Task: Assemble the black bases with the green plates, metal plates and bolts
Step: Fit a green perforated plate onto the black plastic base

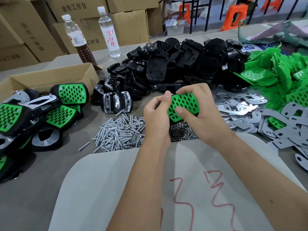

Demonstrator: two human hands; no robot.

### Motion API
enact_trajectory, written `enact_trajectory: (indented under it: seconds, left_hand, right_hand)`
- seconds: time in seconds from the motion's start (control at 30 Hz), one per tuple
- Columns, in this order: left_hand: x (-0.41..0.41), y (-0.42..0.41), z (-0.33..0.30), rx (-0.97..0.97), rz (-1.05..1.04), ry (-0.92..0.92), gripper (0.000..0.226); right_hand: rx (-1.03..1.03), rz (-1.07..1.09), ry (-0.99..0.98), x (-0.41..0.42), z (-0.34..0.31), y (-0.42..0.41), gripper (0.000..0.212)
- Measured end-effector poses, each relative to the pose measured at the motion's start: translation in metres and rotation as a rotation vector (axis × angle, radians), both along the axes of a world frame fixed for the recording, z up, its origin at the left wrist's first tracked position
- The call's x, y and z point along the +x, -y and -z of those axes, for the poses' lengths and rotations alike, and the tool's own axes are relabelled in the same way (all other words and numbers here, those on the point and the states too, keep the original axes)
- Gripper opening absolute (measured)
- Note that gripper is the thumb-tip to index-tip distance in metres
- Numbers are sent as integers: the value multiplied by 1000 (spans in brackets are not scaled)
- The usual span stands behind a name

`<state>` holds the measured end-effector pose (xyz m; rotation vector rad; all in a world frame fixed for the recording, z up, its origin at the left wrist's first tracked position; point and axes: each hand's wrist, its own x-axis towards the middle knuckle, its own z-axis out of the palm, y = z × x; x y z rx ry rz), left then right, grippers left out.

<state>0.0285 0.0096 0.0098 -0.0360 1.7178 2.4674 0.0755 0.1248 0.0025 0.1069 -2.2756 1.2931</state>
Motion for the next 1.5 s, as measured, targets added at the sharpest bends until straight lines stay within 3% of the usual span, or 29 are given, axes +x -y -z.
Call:
enact_trajectory:
  seconds: [0.2, 0.37, 0.53, 0.63, 0.97, 1.2, 1.33, 1.5]
  left_hand:
    - [-1, 3, 4, -55, 37, -68, 36]
    - [1, 5, 1, 69, 134, 19, 30]
    - [0, 4, 3, 66, 133, 17, 24]
    - [-1, 0, 6, -15, 52, -43, 14]
    - [1, -3, 8, -47, 40, -27, 23]
    - [-1, -1, 8, -65, 47, -13, 28]
    - [-1, 0, 10, -69, 62, -8, 34]
    - [-1, 2, 7, -14, 69, 44, 31]
  right_hand:
    - [44, -82, 15, 1, -1, 3, 33]
    - [-187, -77, 9, 2, -5, 4, 32]
    - [-284, -26, 47, 2, -3, 3, 23]
    - [-222, 81, 44, -1, -1, 6, 20]
    - [-30, 252, -60, 0, 1, 5, 19]
    - [-206, 209, -36, 0, 2, 1, 21]
    - [-412, 242, 44, -5, 5, -1, 37]
    - [-532, 163, 121, -8, 7, -7, 29]
